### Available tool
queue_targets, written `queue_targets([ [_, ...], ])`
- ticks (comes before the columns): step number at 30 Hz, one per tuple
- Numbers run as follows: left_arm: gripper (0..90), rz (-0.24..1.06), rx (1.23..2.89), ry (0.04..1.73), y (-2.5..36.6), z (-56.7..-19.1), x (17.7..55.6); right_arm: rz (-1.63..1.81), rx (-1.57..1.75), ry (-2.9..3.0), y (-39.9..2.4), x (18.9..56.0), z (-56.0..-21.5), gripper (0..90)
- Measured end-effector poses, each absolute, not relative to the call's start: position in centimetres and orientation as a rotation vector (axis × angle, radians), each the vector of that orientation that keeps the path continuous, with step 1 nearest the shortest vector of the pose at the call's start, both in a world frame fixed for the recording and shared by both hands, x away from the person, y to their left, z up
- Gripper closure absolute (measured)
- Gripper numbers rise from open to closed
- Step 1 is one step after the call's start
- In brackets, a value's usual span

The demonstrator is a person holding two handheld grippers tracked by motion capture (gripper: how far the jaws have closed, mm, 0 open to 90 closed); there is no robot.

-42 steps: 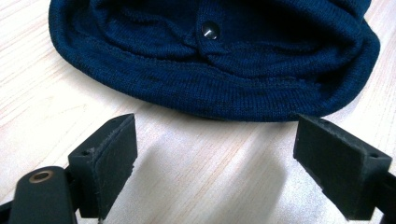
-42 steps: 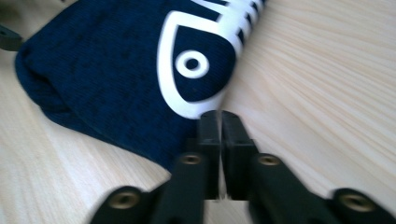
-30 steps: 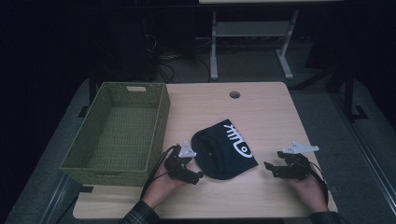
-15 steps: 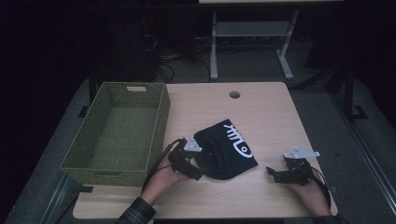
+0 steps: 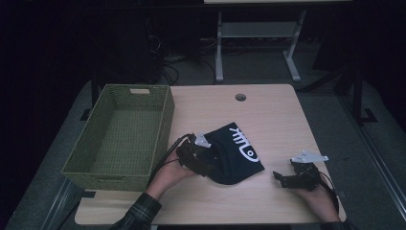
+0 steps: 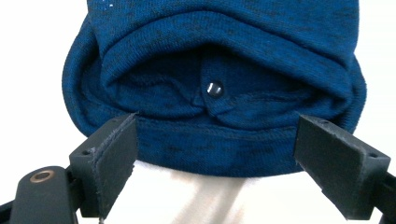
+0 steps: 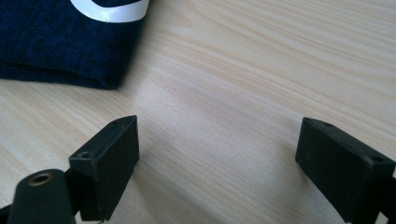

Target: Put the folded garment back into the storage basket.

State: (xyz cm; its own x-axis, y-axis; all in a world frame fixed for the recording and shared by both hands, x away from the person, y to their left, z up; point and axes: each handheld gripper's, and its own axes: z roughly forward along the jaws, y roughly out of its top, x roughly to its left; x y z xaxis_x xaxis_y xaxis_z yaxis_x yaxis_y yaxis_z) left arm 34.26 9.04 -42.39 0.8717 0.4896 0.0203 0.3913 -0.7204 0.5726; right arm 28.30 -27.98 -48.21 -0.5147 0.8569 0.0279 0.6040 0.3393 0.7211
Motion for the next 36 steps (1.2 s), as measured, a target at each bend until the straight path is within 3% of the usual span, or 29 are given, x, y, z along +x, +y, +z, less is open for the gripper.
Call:
queue_targets([
  [30,13.4,0.092,2.687,0.542,5.6,-44.9,38.2,0.981,1.292,2.252,-28.0,28.3,-48.2,12.9],
  [36,20.4,0.069,2.699,0.552,5.6,-44.7,38.2,0.981,1.293,2.252,-28.0,28.3,-48.2,12.9],
])
